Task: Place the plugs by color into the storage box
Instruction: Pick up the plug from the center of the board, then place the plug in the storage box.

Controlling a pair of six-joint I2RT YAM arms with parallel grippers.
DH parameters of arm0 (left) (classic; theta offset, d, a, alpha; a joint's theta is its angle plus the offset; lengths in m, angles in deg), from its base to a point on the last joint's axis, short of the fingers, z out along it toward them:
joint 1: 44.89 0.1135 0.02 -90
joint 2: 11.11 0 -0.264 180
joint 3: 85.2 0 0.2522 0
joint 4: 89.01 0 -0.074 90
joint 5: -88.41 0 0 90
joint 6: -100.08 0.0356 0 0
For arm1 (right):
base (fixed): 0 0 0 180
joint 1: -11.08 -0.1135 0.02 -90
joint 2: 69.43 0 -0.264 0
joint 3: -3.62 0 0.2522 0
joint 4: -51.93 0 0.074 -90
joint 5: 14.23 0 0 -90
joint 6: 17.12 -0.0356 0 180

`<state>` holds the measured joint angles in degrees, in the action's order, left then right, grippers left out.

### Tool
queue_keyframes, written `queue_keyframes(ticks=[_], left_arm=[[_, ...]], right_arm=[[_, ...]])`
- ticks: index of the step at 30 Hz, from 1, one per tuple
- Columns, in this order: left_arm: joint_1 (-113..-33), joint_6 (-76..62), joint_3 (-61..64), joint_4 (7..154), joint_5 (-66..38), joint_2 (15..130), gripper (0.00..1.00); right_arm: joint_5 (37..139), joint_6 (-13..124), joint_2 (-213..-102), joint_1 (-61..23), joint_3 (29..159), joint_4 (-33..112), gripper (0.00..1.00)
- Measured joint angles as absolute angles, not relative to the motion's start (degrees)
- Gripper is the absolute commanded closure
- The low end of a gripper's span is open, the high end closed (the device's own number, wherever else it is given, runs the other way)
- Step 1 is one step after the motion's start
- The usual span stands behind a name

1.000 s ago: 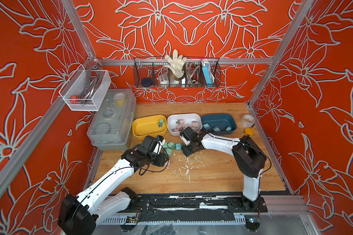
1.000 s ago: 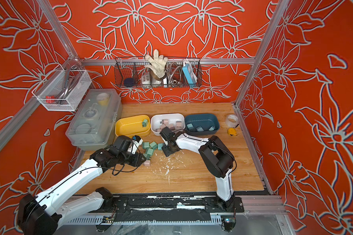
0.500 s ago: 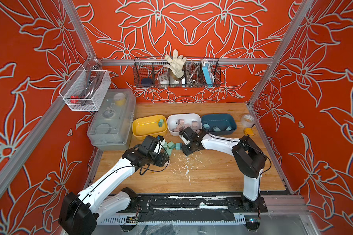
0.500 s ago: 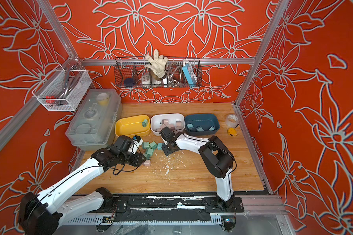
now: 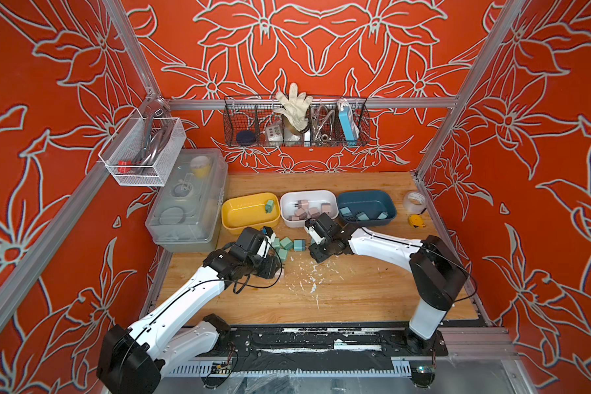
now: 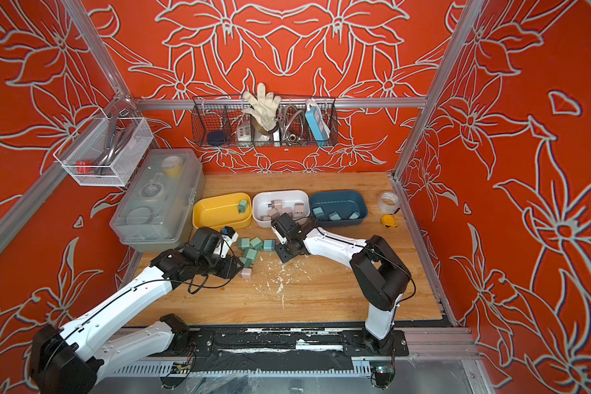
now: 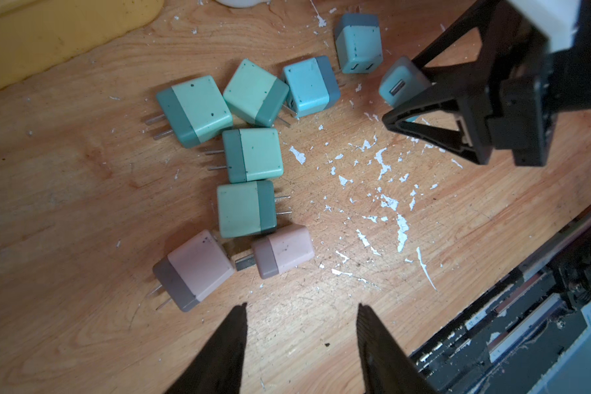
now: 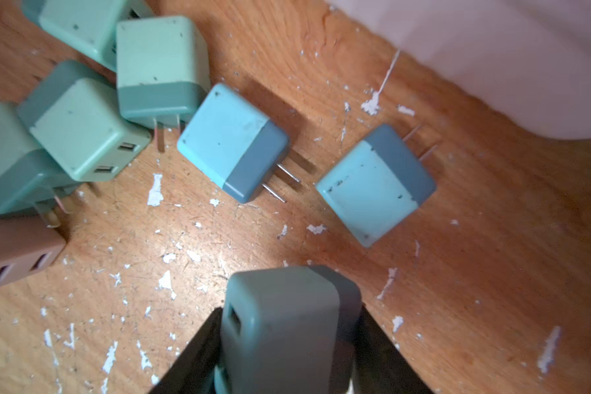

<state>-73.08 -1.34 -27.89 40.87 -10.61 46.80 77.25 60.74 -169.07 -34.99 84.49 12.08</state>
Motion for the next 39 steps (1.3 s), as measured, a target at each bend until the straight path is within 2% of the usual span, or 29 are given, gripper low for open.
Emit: queue_keyframes(ticks=[7, 22, 32, 39], left_arm=[[-73.1, -1.3, -24.6, 40.1, -10.5, 47.9, 0.47], [-73.5, -3.6, -14.0, 41.9, -15.1, 58.1, 0.48], [-74.2, -4.1, -10.5, 42.4, -16.9, 62.9, 0.49], [-74.2, -3.8, -10.5, 43.2, -16.9, 66.7, 0.48]], right_arm=[[77.2, 63.8, -166.2, -30.9, 85.1, 10.0, 0.63], [76.6, 65.4, -166.7, -16.3, 90.6, 8.3, 0.62], [75.6, 66.4, -174.2, -6.4, 96.7, 10.2, 0.61], [76.5, 66.4, -183.4, -1.7, 102.2, 12.3, 0.55]])
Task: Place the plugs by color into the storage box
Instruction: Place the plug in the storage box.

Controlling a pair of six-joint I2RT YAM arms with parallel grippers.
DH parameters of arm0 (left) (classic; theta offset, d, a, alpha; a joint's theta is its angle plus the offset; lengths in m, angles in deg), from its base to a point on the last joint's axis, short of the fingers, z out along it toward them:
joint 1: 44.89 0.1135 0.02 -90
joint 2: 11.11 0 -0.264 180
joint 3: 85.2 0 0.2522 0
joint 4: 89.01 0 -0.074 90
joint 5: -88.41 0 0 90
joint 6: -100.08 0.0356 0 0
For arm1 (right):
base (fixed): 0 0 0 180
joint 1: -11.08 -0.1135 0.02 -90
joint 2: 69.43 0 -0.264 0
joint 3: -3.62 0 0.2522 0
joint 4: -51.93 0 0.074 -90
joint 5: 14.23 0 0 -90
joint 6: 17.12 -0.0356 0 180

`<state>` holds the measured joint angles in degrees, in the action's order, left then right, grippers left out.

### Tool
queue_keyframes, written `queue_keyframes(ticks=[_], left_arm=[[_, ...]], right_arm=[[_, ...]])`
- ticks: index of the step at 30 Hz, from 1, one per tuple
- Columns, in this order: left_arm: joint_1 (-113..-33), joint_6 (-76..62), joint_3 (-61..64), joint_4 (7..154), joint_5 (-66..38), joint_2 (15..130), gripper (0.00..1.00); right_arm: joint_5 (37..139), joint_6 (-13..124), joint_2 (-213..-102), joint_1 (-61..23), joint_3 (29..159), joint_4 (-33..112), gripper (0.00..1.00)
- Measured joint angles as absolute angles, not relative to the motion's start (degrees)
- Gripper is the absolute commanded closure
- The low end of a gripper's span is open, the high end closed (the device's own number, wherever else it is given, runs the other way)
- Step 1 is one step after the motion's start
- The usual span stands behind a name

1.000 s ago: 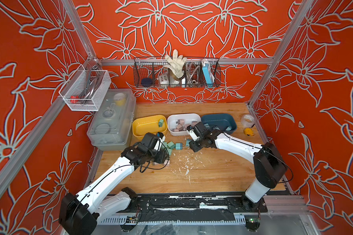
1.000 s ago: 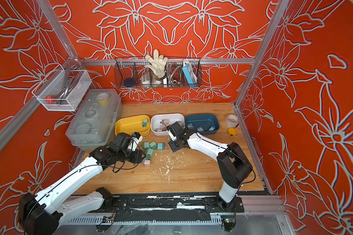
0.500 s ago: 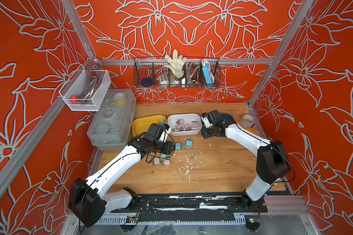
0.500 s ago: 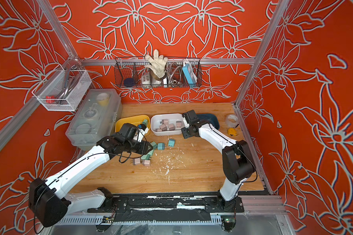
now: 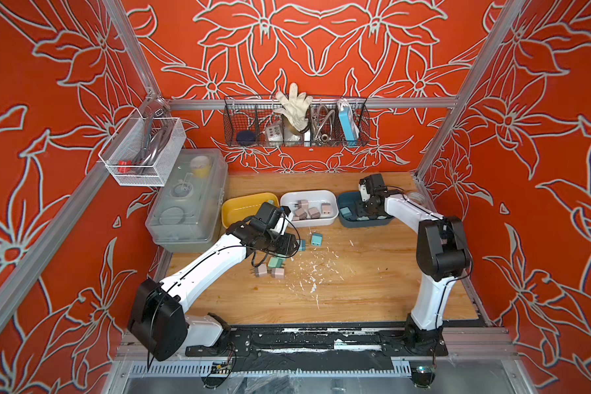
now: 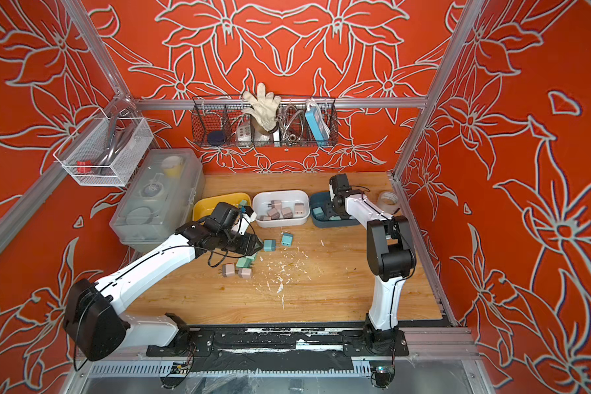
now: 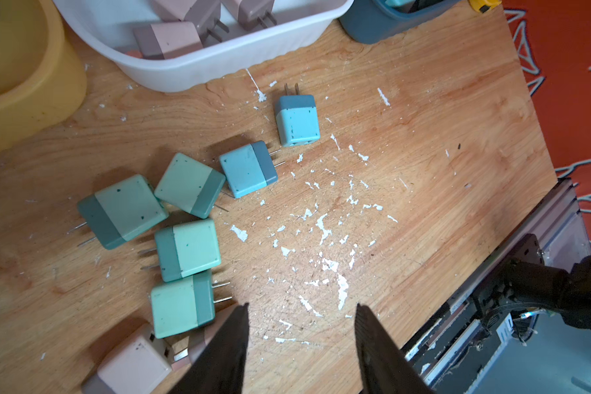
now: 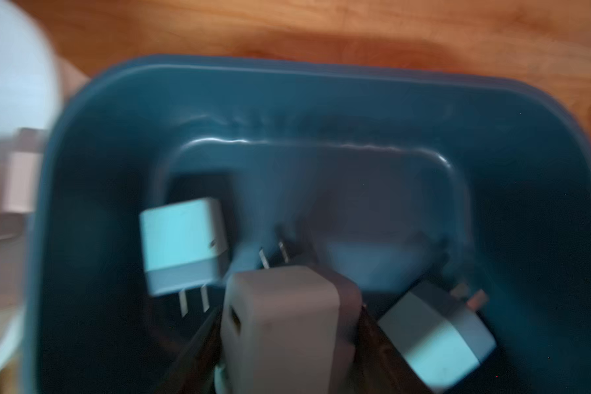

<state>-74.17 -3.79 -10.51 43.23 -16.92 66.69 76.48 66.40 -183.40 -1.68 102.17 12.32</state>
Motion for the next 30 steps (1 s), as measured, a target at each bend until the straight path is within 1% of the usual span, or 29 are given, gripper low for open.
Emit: queue_keyframes(ticks=[2, 5, 7, 10, 16, 23, 30], left_arm=[[-74.2, -3.7, -10.5, 43.1, -16.9, 68.3, 0.48], [-74.2, -3.7, -10.3, 42.8, -17.0, 70.5, 0.48], [-74.2, -3.7, -10.3, 42.5, -16.9, 71.2, 0.47], [-74.2, -3.7, -10.3, 42.3, -16.7, 71.2, 0.46], [-74.2, -3.7, -10.4, 42.3, -16.4, 71.0, 0.45], [-74.2, -3.7, -10.3, 42.2, -16.4, 70.6, 0.45], [-74.2, -3.7, -10.4, 42.2, -16.2, 68.0, 0.45]], right_arm=[[77.2, 66.4, -186.6, -1.5, 104.8, 12.3, 0.53], [77.9, 66.4, -187.9, -1.6, 106.6, 13.4, 0.42], [78.7, 66.4, -187.9, -1.6, 106.8, 13.4, 0.39], [79.1, 66.6, -188.1, -1.7, 106.8, 13.3, 0.36], [79.7, 66.6, -188.1, -1.7, 106.8, 13.2, 0.34], [80.6, 66.6, -187.8, -1.7, 106.7, 12.9, 0.35], [81.4, 66.0, -183.4, -1.7, 104.2, 12.9, 0.34]])
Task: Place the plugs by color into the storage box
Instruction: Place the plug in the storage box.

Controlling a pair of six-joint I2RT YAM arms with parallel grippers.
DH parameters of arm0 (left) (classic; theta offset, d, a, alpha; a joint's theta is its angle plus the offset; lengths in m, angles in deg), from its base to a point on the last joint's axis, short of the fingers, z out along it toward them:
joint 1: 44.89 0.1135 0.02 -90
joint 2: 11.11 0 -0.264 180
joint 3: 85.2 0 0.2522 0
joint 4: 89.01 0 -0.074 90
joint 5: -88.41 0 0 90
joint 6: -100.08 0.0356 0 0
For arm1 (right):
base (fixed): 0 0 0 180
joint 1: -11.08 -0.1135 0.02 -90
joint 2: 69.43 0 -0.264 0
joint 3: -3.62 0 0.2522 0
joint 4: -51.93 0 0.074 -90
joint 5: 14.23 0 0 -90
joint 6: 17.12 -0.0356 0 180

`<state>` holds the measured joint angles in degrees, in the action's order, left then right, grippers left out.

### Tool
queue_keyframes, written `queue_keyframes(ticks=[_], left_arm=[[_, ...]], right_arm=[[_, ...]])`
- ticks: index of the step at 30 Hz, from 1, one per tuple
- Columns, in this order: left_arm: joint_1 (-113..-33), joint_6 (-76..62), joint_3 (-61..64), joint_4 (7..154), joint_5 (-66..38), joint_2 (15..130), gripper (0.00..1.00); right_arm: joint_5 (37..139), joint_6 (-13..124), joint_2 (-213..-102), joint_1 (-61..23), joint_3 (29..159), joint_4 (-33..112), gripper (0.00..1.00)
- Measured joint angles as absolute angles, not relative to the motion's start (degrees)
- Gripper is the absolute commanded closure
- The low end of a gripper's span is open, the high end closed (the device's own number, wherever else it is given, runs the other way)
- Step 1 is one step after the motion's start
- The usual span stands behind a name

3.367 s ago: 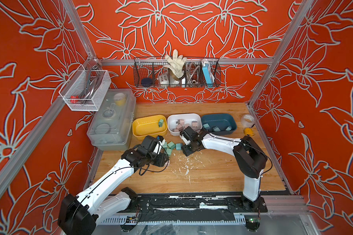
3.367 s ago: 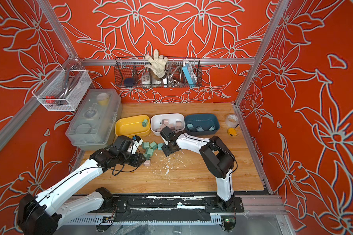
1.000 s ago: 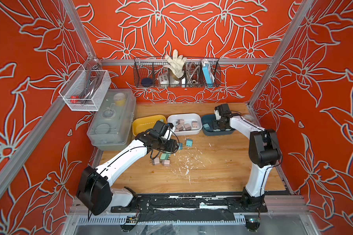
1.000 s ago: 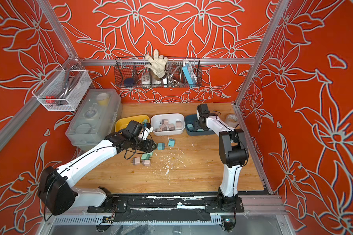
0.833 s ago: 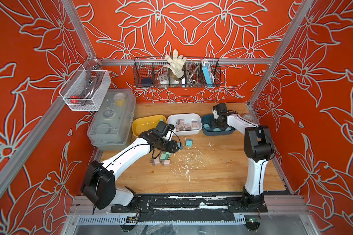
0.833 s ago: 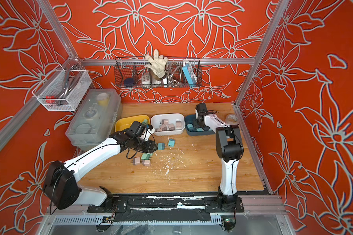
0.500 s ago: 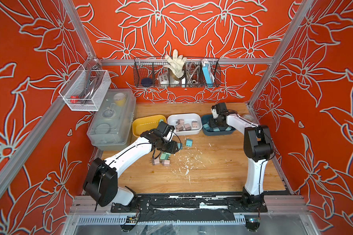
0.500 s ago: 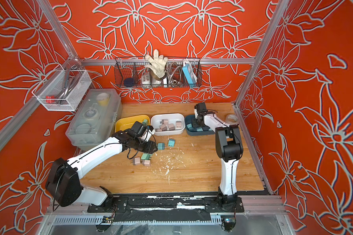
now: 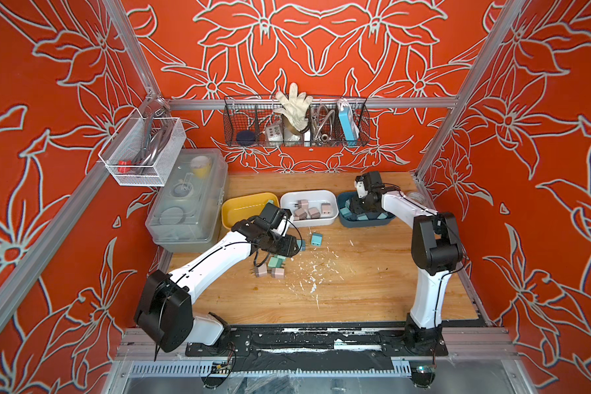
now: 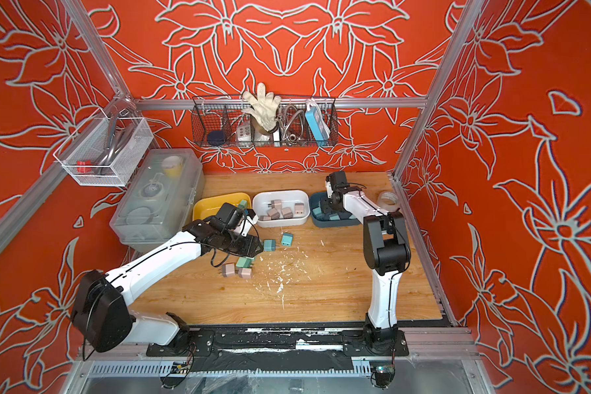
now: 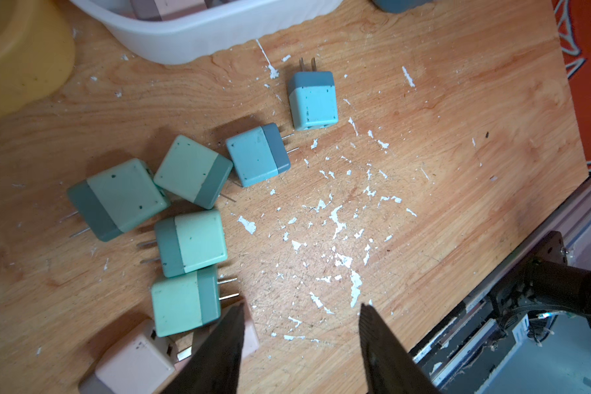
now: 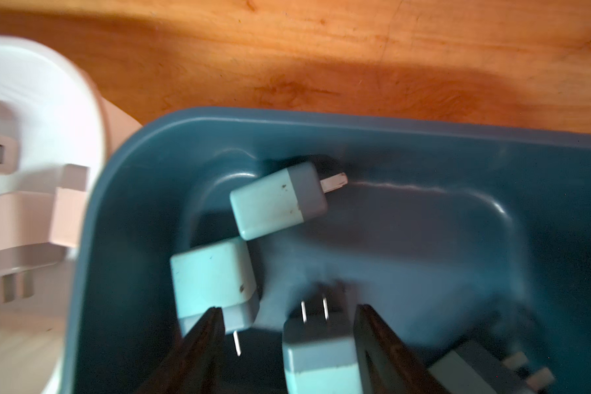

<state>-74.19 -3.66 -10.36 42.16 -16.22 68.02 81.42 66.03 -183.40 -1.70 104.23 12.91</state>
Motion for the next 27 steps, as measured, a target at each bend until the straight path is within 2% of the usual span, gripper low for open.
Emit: queue_keyframes(ticks=[10, 20, 27], left_arm=[[-74.2, -3.7, -12.2, 42.2, -16.0, 62.6, 0.45], [-74.2, -3.9, -16.1, 43.5, -16.4, 52.5, 0.45], [-74.2, -4.6, -21.4, 43.6, -16.2, 47.6, 0.45]], right_arm=[[83.5, 62.6, -170.4, -3.8, 95.1, 15.6, 0.35], [81.8, 60.2, -155.2, -20.1, 80.9, 21.1, 0.35], [80.9, 57.8, -153.4, -24.3, 74.6, 22.0, 0.35]])
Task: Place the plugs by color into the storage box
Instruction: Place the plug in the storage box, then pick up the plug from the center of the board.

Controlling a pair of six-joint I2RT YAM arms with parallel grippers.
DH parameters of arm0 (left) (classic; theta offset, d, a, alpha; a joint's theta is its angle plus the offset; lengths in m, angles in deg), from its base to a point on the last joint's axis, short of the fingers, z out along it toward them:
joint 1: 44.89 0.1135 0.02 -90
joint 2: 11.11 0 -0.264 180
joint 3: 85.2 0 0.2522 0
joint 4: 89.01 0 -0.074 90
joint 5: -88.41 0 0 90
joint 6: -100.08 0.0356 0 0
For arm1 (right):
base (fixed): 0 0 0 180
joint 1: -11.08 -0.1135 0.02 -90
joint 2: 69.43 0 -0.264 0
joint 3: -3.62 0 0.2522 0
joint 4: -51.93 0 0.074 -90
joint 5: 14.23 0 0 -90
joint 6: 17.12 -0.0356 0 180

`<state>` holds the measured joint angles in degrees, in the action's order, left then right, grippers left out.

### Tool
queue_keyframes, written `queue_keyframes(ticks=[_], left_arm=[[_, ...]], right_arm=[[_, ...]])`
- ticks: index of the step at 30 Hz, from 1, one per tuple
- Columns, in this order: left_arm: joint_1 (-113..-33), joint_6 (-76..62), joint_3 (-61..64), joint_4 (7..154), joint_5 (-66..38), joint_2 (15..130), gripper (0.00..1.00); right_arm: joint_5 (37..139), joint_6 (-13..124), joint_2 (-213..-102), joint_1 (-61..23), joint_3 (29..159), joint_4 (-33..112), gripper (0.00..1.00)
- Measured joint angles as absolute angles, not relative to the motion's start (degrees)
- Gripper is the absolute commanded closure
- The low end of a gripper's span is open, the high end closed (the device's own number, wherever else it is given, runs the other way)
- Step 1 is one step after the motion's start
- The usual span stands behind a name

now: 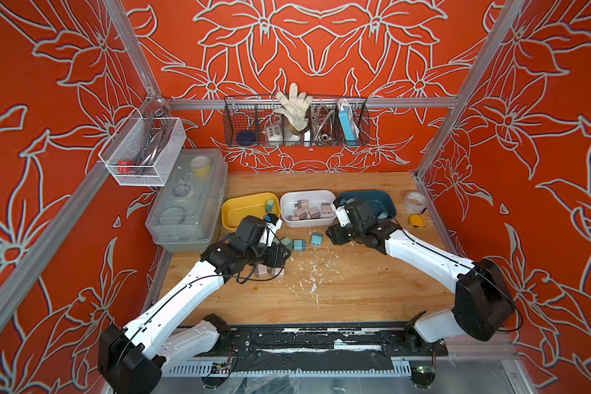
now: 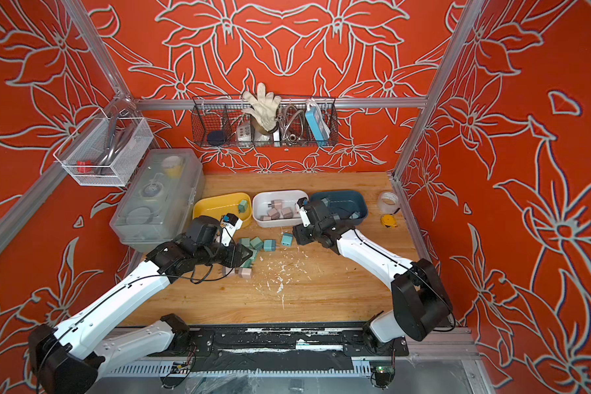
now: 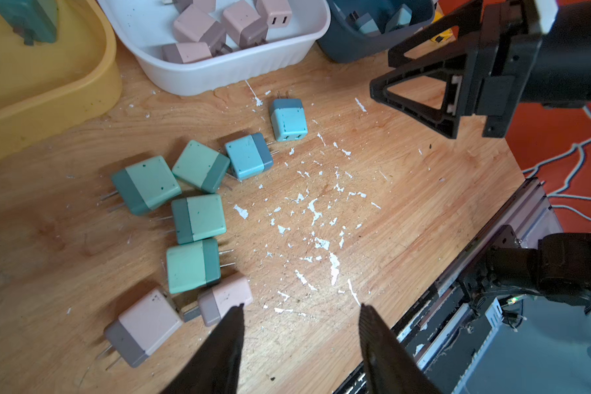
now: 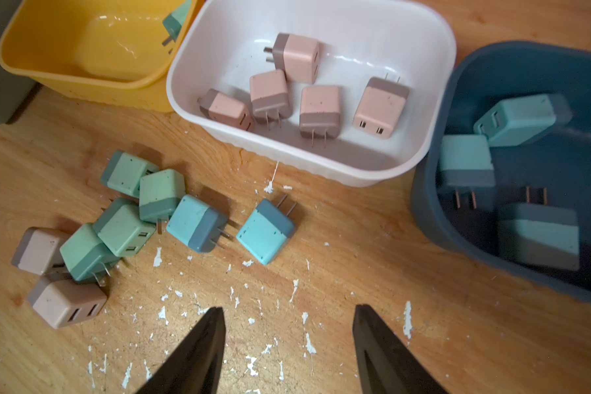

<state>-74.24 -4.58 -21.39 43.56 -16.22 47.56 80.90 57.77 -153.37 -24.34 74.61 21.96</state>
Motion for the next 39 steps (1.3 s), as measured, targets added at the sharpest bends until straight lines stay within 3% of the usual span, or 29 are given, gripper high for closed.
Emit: queue_keyframes(ticks=[20, 39], left_arm=[[-74.3, -4.9, -26.5, 41.6, -11.7, 47.2, 0.45], [-75.7, -6.3, -21.1, 35.0, -11.4, 59.9, 0.42]], right_arm=[[80.6, 54.3, -157.6, -31.9, 72.8, 24.2, 0.35], [85.1, 54.1, -159.6, -33.1, 73.0, 29.0, 0.35]])
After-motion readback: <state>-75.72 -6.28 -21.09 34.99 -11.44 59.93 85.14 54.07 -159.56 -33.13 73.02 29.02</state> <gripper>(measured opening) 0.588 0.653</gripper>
